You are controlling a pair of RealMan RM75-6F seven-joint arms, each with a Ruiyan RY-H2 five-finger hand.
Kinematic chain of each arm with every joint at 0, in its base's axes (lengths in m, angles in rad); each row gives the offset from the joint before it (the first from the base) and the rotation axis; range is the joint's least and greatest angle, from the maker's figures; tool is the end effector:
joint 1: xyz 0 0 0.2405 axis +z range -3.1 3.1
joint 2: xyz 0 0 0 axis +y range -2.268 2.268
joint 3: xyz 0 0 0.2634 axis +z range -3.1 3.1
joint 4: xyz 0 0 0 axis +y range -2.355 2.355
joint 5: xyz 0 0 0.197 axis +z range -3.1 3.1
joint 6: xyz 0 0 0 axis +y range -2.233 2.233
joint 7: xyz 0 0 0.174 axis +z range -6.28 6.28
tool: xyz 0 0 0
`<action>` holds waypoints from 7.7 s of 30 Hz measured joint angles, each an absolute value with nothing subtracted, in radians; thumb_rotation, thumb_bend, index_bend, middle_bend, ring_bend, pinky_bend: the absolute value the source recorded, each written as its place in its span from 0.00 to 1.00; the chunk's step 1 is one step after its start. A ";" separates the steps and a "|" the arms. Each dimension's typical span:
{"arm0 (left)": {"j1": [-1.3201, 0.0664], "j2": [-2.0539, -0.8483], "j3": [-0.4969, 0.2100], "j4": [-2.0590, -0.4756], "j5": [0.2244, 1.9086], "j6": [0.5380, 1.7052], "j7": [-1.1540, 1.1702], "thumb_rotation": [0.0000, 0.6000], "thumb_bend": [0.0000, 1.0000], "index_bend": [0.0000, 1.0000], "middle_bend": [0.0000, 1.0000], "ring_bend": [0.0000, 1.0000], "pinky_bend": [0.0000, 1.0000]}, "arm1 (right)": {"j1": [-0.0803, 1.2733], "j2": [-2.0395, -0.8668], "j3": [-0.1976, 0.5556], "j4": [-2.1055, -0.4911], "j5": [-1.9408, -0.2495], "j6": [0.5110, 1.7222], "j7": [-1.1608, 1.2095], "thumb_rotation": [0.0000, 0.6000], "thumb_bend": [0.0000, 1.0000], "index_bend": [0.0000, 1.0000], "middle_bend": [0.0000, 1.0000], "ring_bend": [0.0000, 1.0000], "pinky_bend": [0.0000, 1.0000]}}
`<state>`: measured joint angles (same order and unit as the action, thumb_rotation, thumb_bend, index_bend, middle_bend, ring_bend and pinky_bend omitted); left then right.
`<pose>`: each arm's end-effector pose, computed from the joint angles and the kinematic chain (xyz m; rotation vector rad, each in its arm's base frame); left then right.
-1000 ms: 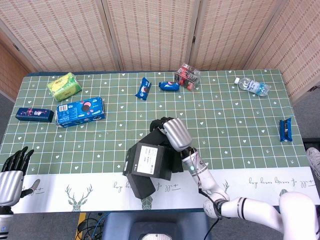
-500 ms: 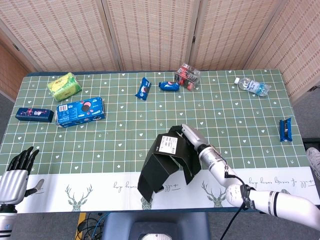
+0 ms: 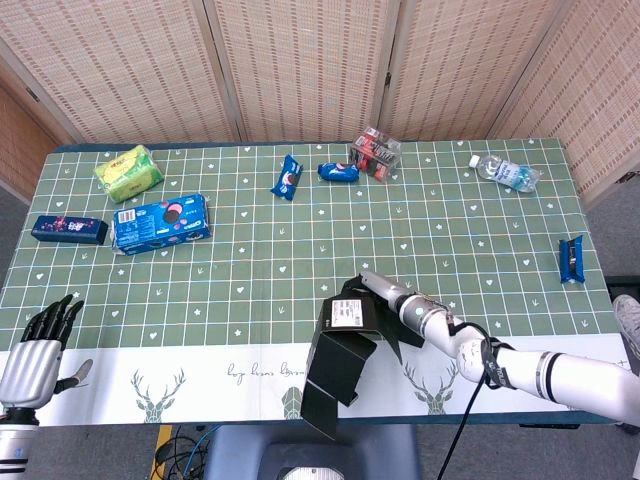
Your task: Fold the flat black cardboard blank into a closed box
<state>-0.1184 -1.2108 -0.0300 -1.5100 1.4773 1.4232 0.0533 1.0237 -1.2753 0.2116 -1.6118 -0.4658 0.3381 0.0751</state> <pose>-0.3268 0.2180 0.1416 -1.4465 -0.9036 -0.8214 -0.1155 -0.3849 -0.0064 1.7394 -1.9865 0.7130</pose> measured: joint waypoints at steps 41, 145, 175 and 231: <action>-0.188 -1.185 -0.057 -1.505 1.484 1.364 0.028 1.00 0.23 0.02 0.00 0.00 0.10 | 0.813 -1.284 0.180 -1.714 -0.885 0.900 0.158 1.00 0.21 0.00 0.12 0.00 0.00; -0.906 -1.289 0.021 -1.306 1.536 0.597 -0.634 1.00 0.39 0.17 0.13 0.07 0.10 | 0.763 -1.410 0.038 -1.589 -0.914 0.930 -0.566 1.00 0.13 0.00 0.00 0.00 0.04; -0.752 -1.529 0.092 -0.932 1.632 0.882 -0.289 1.00 0.36 0.00 0.00 0.00 0.10 | 0.744 -1.370 0.061 -1.485 -0.878 0.946 -0.582 1.00 0.10 0.00 0.00 0.00 0.00; -0.775 -1.468 0.047 -1.135 1.549 0.837 -0.199 1.00 0.36 0.00 0.00 0.00 0.10 | 0.780 -1.545 0.120 -1.326 -0.924 0.906 -0.568 1.00 0.10 0.00 0.00 0.00 0.00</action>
